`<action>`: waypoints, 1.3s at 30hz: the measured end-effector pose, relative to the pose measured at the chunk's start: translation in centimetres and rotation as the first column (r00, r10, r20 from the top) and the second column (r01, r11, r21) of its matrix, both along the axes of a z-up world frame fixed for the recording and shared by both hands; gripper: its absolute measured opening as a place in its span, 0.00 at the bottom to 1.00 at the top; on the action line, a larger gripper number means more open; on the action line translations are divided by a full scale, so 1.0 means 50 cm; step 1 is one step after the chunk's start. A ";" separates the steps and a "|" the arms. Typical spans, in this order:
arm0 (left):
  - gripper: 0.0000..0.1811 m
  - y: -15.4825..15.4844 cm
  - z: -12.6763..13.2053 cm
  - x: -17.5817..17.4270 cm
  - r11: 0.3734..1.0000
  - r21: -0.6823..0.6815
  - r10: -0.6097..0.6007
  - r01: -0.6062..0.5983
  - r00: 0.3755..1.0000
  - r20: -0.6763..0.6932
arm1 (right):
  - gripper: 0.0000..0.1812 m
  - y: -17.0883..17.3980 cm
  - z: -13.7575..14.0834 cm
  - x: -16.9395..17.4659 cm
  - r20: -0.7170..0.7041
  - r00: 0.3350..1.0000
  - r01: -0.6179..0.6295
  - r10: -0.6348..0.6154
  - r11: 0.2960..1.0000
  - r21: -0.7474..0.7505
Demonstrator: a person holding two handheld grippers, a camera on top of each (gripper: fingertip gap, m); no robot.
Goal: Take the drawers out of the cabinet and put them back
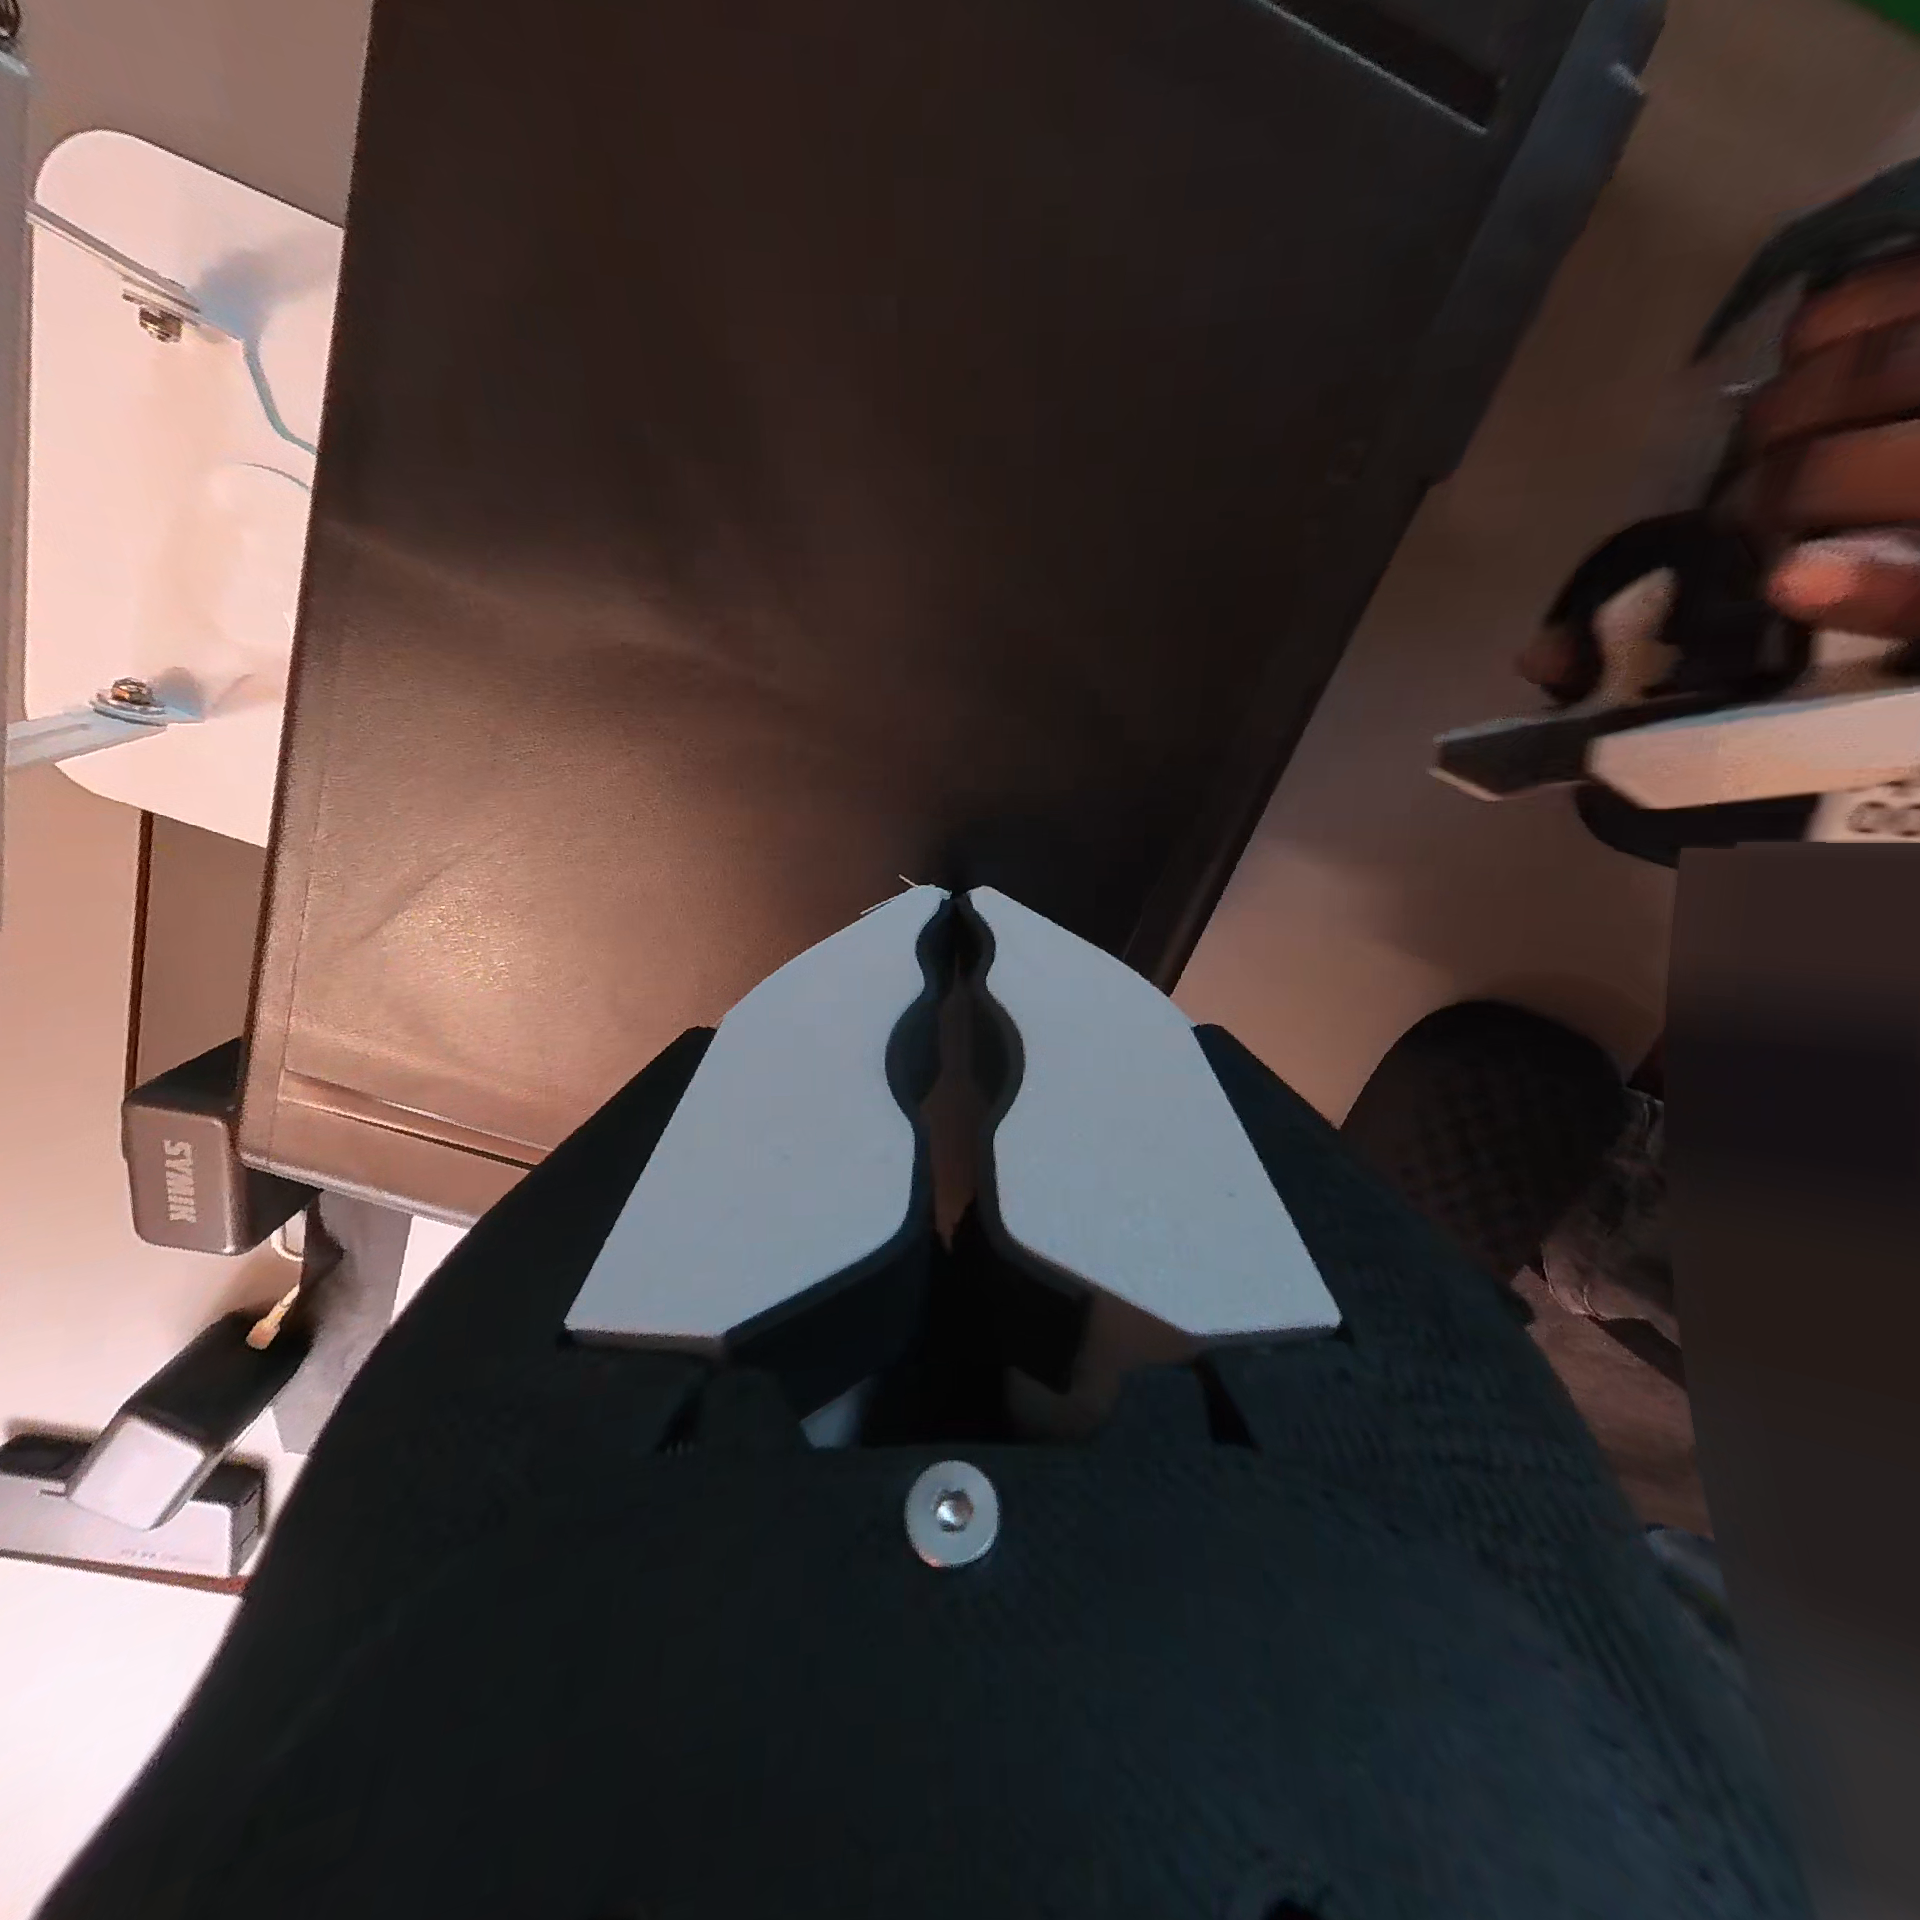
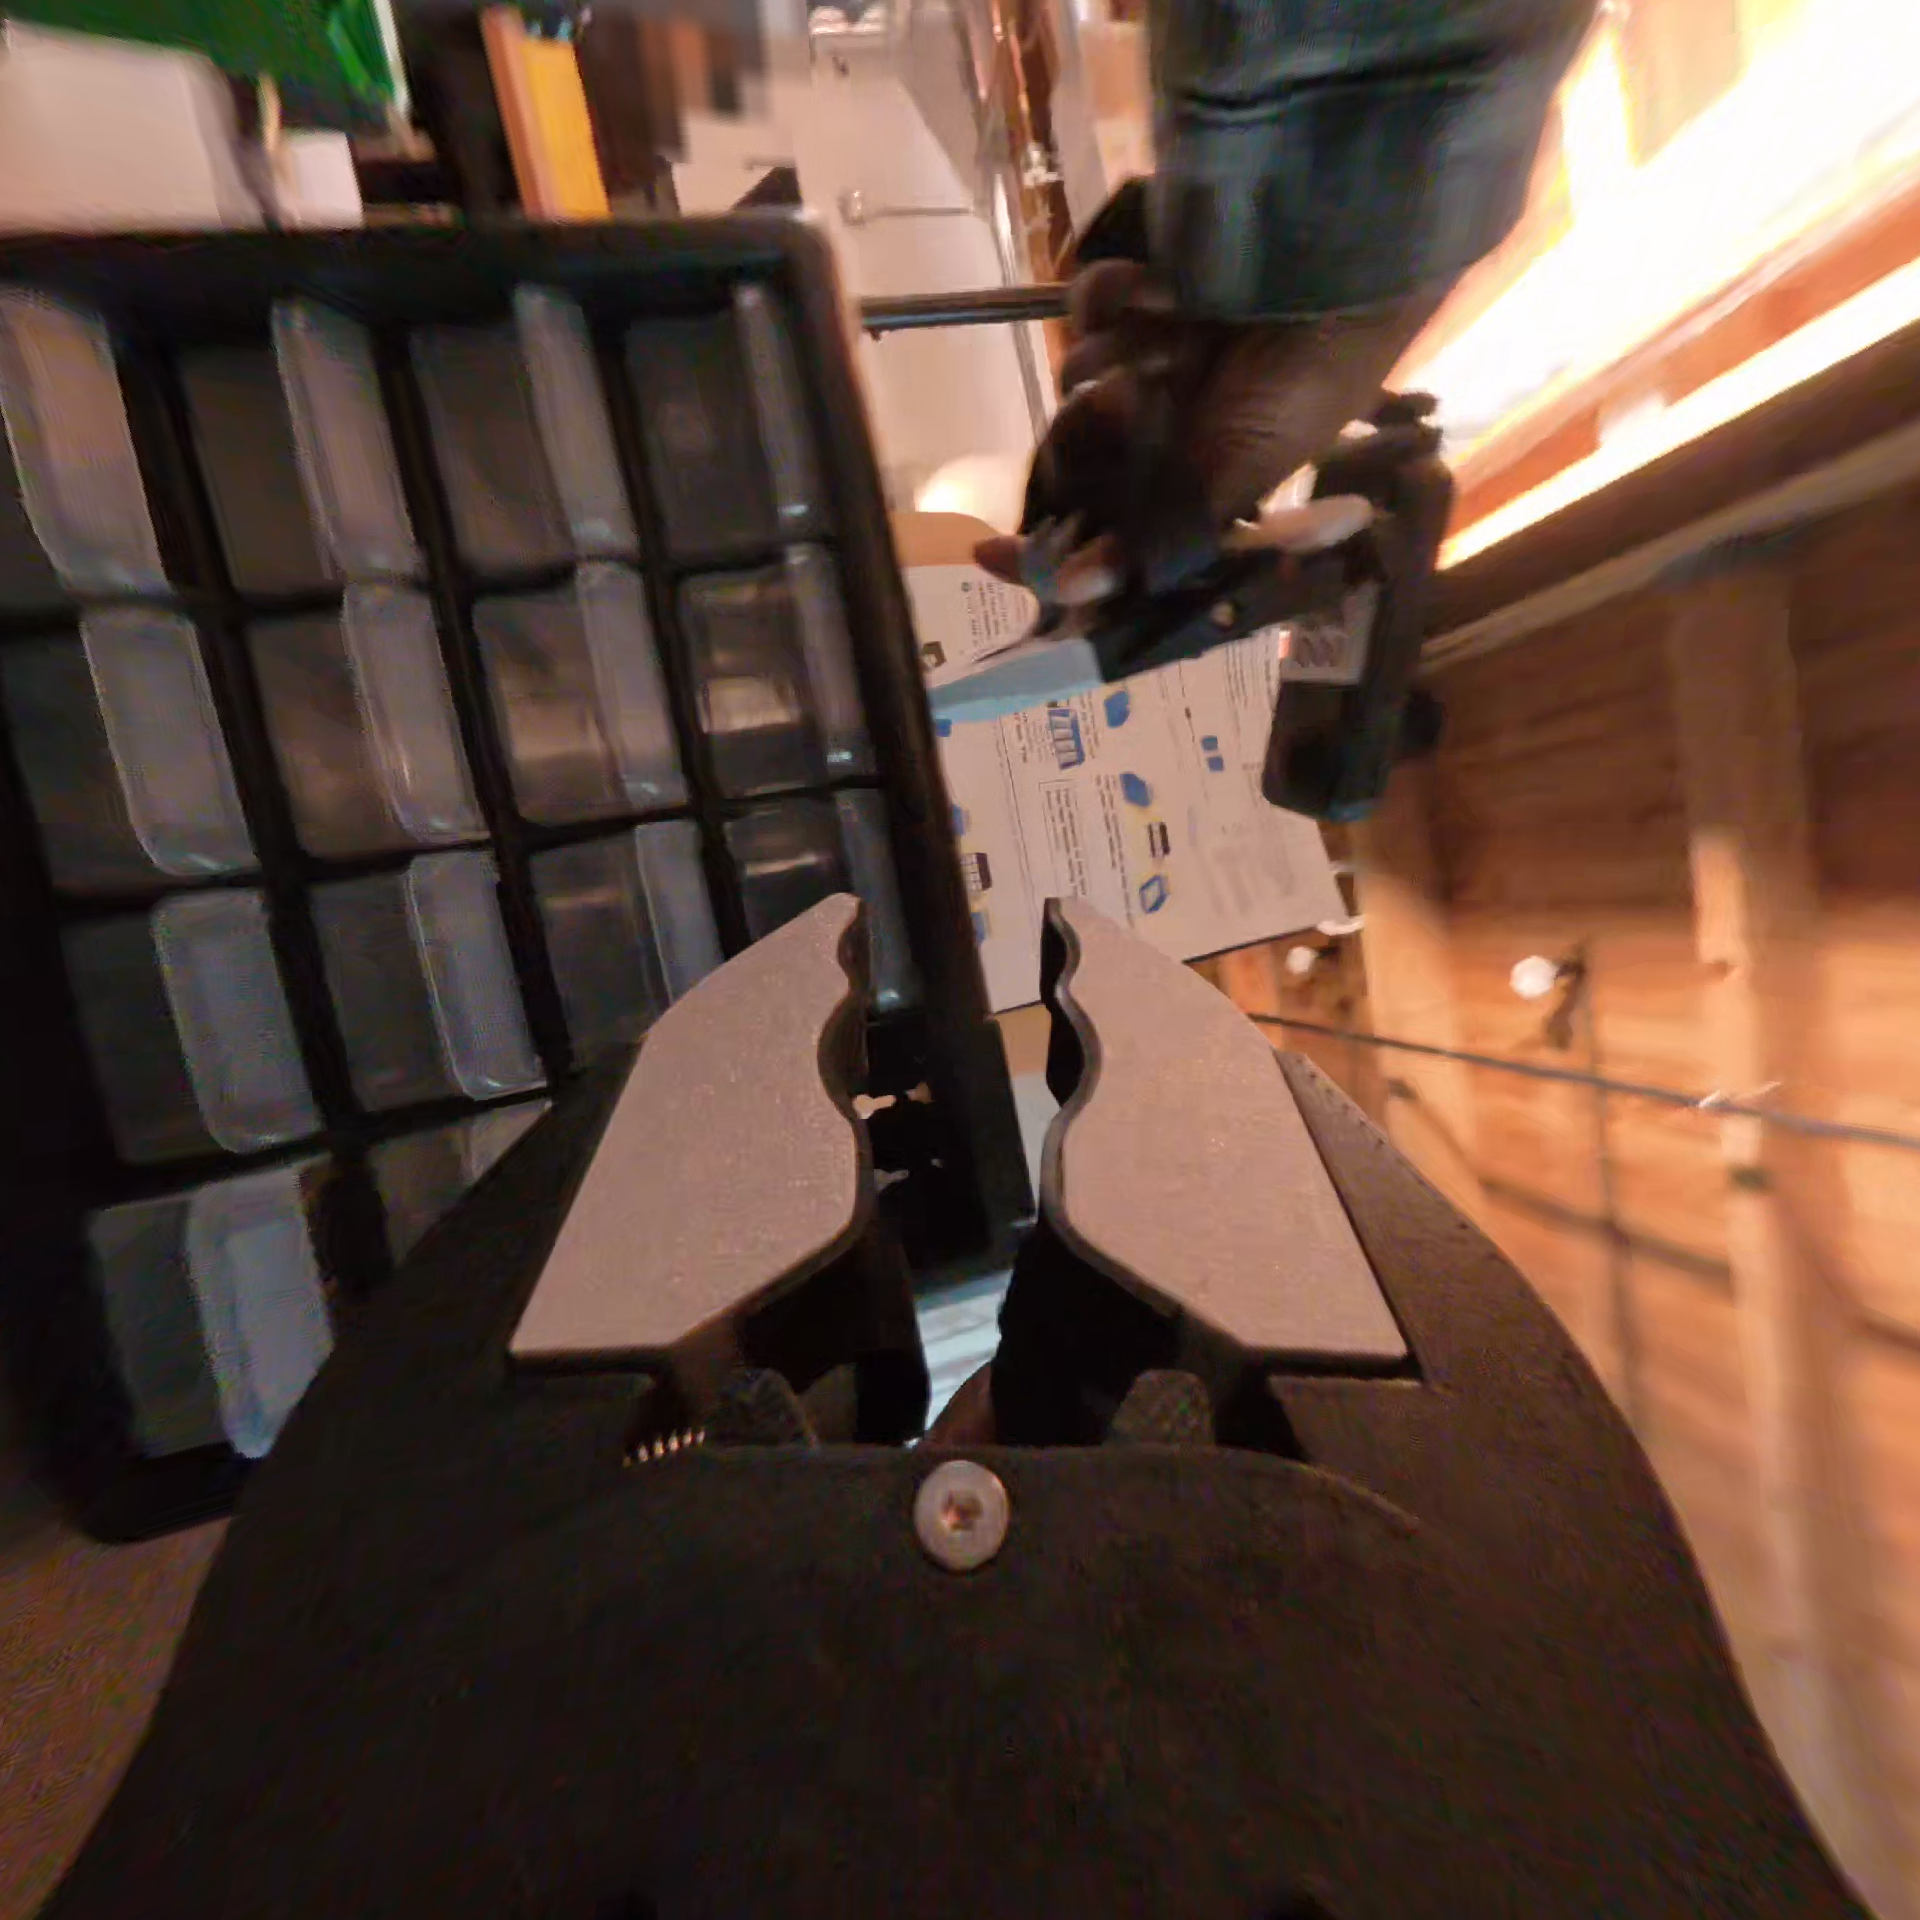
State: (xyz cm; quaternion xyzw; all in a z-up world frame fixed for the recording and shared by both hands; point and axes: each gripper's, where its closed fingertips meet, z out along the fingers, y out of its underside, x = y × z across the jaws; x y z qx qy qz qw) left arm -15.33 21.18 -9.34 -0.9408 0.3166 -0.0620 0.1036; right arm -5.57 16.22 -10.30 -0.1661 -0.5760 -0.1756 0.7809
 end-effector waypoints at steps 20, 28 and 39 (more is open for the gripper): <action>0.00 -0.001 -0.001 -0.001 0.999 -0.026 -0.043 0.040 0.994 -0.104 | 0.03 0.089 -0.015 -0.070 0.042 0.984 0.162 -0.175 0.961 0.225; 0.00 -0.001 -0.001 -0.001 0.999 -0.023 -0.038 0.036 0.993 -0.111 | 0.03 0.024 -0.014 -0.031 0.046 0.991 0.114 -0.126 0.972 0.206; 0.00 -0.001 -0.001 -0.001 0.999 -0.028 -0.034 0.031 0.992 -0.125 | 0.41 -0.002 -0.027 -0.010 0.101 0.995 0.023 -0.002 0.978 -0.206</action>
